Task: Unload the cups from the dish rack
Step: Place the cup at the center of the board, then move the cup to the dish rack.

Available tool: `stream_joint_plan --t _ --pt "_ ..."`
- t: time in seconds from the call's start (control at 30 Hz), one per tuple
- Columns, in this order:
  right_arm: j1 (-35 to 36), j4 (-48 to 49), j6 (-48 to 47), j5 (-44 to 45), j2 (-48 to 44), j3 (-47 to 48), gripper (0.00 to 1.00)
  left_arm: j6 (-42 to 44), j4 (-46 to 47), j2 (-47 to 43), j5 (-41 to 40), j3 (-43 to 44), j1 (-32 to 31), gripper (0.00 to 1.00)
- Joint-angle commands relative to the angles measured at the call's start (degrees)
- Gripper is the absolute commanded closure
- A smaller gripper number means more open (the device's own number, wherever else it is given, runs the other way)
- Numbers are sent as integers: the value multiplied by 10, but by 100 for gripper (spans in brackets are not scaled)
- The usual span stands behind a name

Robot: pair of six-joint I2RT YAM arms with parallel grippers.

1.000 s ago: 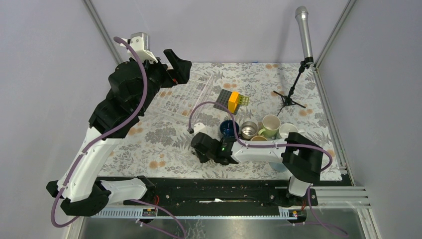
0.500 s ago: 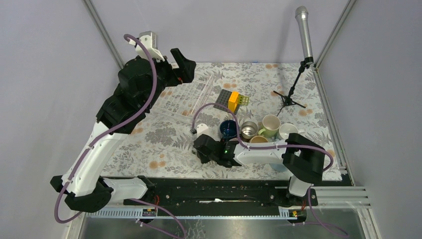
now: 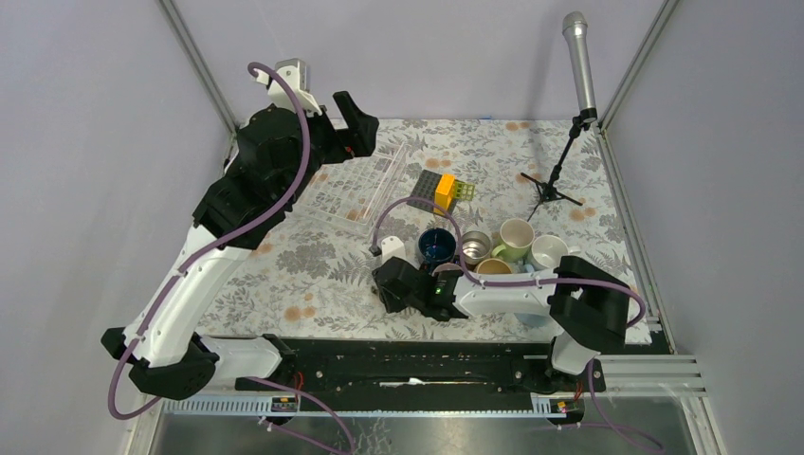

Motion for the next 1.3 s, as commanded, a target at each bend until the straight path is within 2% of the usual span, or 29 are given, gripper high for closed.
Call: stream_joint_plan --t 0.0,0.07,0.3,0.4,0.83,0.97,1.03,1.17,1.27 --pt "0 14 1 16 -29 1 65 -7 26 3 3 4 -1 1" --pt "0 13 0 14 -29 4 57 -7 26 3 3 4 0 1" --pt "1 -8 4 21 -33 18 50 -5 23 3 3 6 0 1" --pt "1 -45 7 28 -42 28 46 -6 23 2 3 9 -1 1" --pt "1 -101 4 17 -97 55 24 -8 15 5 -19 25 0 1" --pt "1 -117 -1 14 -120 65 14 -6 5 11 -51 37 0 1" --pt "0 -129 -5 15 -129 73 1 -1 -3 19 -73 43 0 1" --pt "0 -150 -12 16 -147 88 0 7 -21 35 -118 58 15 1" --pt "-7 -158 -13 8 -167 91 0 2 -43 53 -133 72 54 1"
